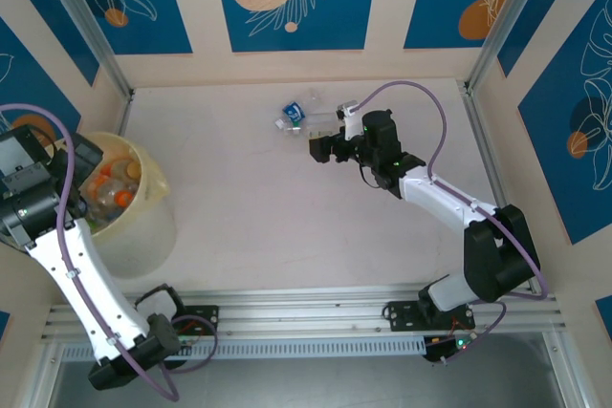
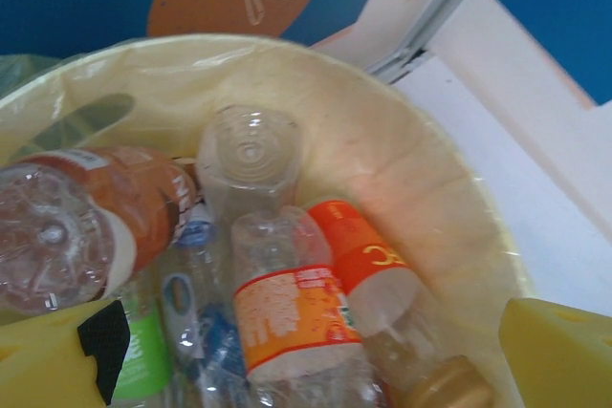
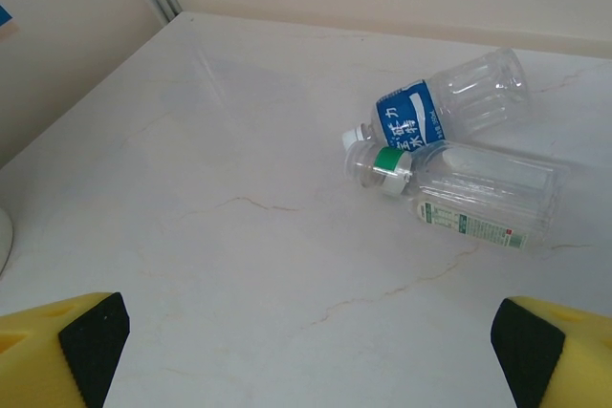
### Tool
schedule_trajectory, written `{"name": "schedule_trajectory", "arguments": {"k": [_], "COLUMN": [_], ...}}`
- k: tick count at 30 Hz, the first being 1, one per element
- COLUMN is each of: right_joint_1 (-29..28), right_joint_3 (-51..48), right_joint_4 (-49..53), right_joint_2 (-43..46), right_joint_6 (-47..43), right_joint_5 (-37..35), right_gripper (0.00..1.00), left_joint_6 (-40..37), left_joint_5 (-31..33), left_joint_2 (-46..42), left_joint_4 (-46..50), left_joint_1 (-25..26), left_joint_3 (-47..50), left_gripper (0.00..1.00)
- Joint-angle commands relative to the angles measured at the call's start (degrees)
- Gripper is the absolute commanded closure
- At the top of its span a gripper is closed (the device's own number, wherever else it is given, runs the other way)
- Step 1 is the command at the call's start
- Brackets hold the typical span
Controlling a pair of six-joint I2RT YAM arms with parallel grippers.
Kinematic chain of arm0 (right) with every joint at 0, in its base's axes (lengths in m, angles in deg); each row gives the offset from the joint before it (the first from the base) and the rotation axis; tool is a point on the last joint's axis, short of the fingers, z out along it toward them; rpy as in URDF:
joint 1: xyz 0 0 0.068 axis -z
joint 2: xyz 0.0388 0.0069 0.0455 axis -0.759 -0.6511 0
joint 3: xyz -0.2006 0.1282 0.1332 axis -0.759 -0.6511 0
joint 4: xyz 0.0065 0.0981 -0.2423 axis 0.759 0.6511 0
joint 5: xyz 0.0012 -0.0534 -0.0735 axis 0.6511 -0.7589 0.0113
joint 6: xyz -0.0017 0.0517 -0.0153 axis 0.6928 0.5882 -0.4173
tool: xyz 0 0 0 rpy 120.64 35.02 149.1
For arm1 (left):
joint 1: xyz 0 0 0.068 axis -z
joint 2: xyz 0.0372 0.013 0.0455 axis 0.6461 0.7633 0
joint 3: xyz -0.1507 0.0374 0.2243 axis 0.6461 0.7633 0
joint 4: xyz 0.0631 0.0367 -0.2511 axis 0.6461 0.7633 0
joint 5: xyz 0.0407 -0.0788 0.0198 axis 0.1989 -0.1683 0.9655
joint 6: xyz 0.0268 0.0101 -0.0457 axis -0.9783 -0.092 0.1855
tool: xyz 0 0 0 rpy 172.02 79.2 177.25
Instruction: Put the plastic bottles in the bin
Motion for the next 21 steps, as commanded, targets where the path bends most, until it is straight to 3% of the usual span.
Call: {"name": "schedule_trajectory", "arguments": {"k": [1, 6, 10, 16, 21], "right_joint_1": [-0.31, -0.44, -0.49, -0.89, -1.36], "right_joint_3": [1.75, 1.67, 1.93, 1.57, 1.34], "right_joint_4": [0.75, 0.84, 1.40, 1.09, 0.63], "right_joint_2": [-0.48, -0.76, -1.03, -0.78, -0.89], "right_joint_6": [-1.60, -1.82, -1.99, -1.57, -1.36], "right_joint_5": [-1.12, -1.69, -1.66, -2.37, -2.30], "right_gripper": [0.01, 0.01, 0.00, 0.00, 0.00], "left_joint_6": [-1.80, -0.88, 1.26, 1.91, 2.78], "left_joint_5": [5.27, 3.24, -5.23, -5.66, -11.96], "left_joint_2": [0.99, 1.88, 4.35, 1.11, -1.30], "left_joint_4": [-0.12, -6.40, -11.06, -8.37, -4.91], "left_joint_1": [-1.35, -6.42, -11.24, -11.20, -10.53], "left_joint_3": [2.99, 12.89, 18.95, 11.50, 2.03], "left_gripper": [0.00, 0.00, 0.00, 0.00, 0.00]}}
